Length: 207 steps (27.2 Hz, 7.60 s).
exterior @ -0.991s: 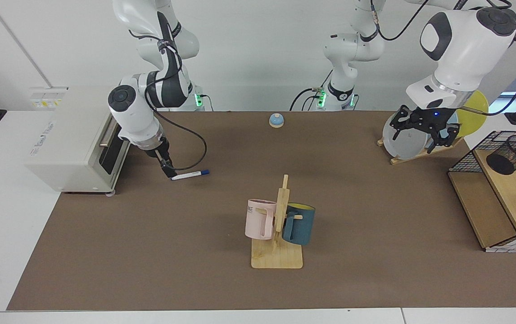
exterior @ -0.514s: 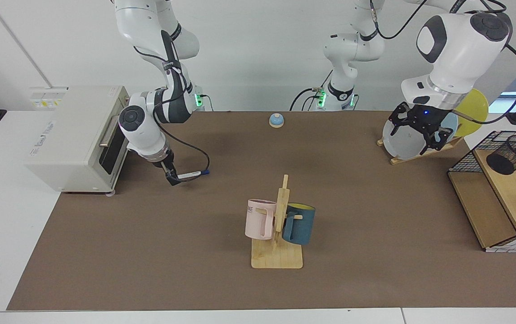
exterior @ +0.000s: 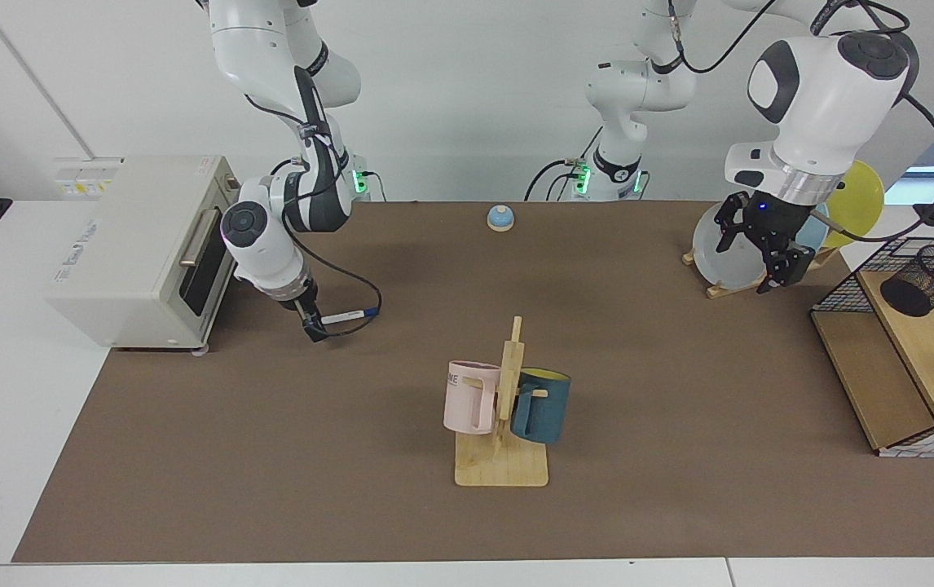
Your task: Put markers into pen holder
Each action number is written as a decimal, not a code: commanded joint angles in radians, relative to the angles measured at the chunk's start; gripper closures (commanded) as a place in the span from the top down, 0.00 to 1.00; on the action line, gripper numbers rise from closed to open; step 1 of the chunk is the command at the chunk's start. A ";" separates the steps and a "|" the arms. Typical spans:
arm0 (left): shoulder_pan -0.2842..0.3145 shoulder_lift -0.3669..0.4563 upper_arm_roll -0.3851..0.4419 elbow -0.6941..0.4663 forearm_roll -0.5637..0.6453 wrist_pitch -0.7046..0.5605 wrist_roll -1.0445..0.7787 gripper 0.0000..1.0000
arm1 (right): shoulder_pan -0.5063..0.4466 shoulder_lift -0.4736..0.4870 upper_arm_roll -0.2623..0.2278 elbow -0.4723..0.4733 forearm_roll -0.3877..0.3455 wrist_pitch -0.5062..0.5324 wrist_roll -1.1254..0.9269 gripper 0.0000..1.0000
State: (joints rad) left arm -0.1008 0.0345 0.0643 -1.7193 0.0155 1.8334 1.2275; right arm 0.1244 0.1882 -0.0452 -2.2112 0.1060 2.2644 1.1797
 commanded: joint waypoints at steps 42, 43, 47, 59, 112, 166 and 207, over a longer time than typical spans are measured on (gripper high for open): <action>-0.017 0.007 0.008 -0.014 0.001 0.090 0.190 1.00 | 0.148 -0.158 0.011 0.389 0.385 -0.398 0.286 0.00; -0.017 0.008 0.005 -0.010 -0.003 0.081 0.188 1.00 | 0.171 -0.154 0.011 0.407 0.385 -0.395 0.319 0.00; -0.025 0.008 0.003 0.006 -0.057 0.020 0.181 1.00 | 0.253 -0.151 0.011 0.418 0.389 -0.356 0.448 0.00; -0.091 -0.005 -0.031 0.049 -0.080 -0.192 0.001 1.00 | 0.368 -0.147 0.011 0.421 0.489 -0.137 0.650 0.00; -0.142 -0.039 -0.304 0.098 0.047 -0.200 -0.210 0.00 | 0.518 -0.078 0.011 0.420 0.531 0.087 0.768 0.00; -0.045 -0.044 0.216 0.073 0.147 -0.217 -0.186 0.00 | 0.034 -0.185 -0.004 0.482 -0.161 -0.466 -1.069 1.00; 0.185 0.079 0.206 0.201 0.790 0.144 0.399 0.00 | 0.014 -0.332 -0.004 0.478 -0.106 -0.752 -1.060 1.00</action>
State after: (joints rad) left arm 0.0843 0.0787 0.2694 -1.5492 0.7613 1.9370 1.5774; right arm 0.1495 -0.1263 -0.0498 -1.7265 -0.0196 1.5306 0.1343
